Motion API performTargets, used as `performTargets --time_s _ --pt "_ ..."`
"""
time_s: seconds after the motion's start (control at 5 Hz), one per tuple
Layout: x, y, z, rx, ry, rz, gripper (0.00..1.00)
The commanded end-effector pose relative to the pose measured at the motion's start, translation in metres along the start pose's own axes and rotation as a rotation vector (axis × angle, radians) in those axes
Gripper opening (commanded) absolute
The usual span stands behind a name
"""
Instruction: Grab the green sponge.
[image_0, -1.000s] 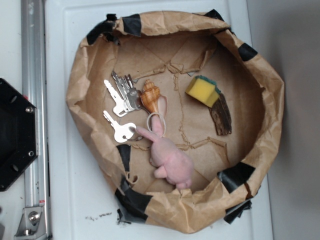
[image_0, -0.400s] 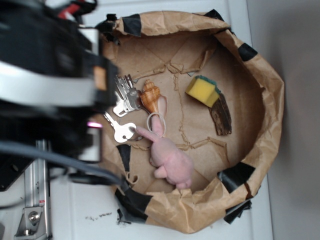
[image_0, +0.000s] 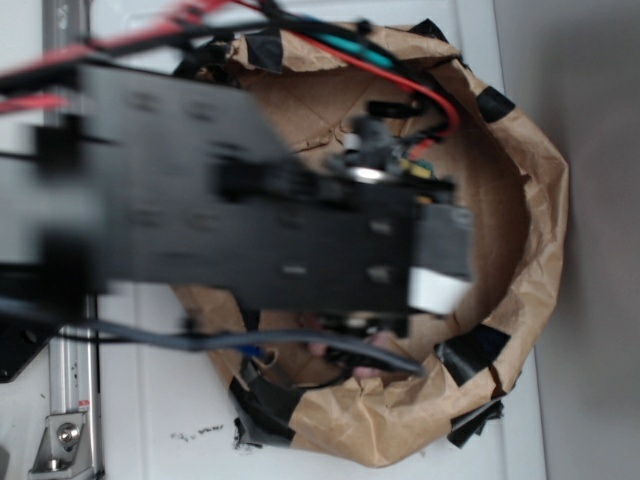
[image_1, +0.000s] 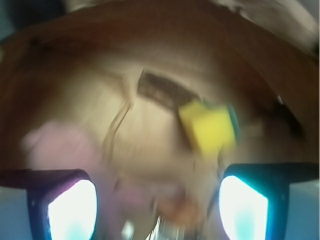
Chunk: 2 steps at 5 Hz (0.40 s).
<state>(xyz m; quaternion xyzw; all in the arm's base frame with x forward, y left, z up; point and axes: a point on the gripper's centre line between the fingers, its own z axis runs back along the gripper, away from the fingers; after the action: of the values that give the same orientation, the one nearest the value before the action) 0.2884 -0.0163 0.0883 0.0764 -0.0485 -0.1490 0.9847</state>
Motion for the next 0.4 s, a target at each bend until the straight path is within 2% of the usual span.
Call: performTargets --time_s 0.0,0.2 --pt "0.008 0.030 -0.019 0.073 0.034 0.002 1.00" --pt "0.000 0.043 -0.018 0.087 0.046 0.020 1.00"
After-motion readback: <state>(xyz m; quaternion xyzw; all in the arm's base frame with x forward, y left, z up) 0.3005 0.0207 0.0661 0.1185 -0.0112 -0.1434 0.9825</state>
